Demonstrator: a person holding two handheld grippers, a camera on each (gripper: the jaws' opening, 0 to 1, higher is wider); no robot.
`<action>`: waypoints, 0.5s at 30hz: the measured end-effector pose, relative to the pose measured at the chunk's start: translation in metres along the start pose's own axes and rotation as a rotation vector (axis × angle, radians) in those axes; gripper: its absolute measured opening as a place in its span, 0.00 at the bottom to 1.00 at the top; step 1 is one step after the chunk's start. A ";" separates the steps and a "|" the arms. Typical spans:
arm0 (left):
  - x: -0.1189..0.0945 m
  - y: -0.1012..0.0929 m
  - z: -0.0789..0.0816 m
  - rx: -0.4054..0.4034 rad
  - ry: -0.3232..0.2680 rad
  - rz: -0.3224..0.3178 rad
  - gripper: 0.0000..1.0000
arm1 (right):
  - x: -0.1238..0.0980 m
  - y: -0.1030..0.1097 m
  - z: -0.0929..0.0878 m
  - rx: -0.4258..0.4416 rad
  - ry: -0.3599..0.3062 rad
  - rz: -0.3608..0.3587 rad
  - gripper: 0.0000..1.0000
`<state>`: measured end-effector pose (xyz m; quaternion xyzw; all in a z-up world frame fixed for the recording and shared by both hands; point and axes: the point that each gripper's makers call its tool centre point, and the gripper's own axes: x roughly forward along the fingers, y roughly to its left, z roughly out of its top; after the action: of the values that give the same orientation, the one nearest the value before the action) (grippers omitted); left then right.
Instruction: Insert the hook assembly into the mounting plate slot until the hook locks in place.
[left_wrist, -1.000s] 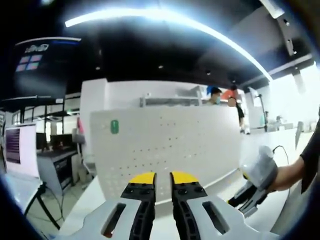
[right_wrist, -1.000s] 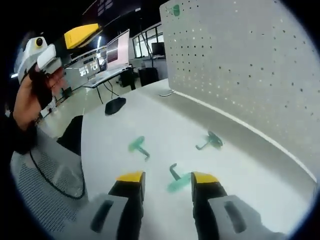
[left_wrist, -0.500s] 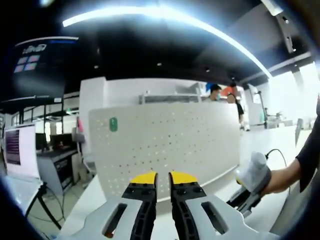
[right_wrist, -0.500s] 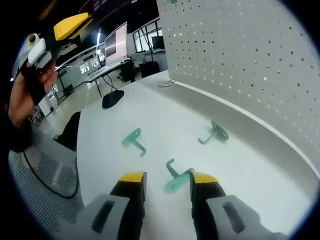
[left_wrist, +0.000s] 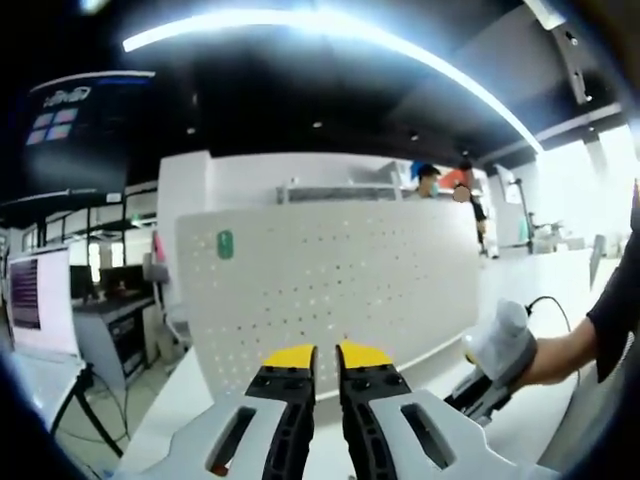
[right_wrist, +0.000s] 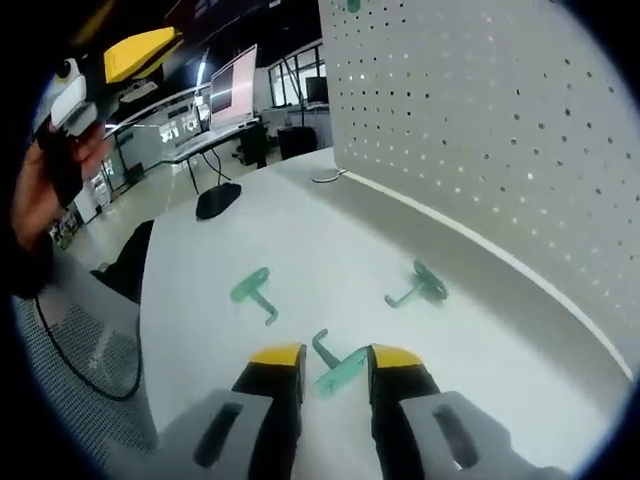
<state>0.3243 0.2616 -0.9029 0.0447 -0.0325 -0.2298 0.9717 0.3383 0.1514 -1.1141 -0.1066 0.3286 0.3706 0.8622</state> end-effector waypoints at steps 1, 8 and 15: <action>0.000 0.000 0.000 0.001 0.002 -0.002 0.08 | 0.002 -0.001 0.000 -0.003 0.002 0.000 0.20; 0.000 -0.002 -0.001 0.005 0.006 -0.008 0.07 | 0.004 -0.001 -0.004 -0.031 0.023 0.004 0.16; 0.001 -0.003 -0.002 0.007 0.009 -0.013 0.06 | 0.005 0.002 -0.004 -0.079 0.020 0.020 0.09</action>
<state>0.3235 0.2587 -0.9047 0.0494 -0.0287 -0.2359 0.9701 0.3375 0.1541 -1.1204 -0.1411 0.3234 0.3906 0.8503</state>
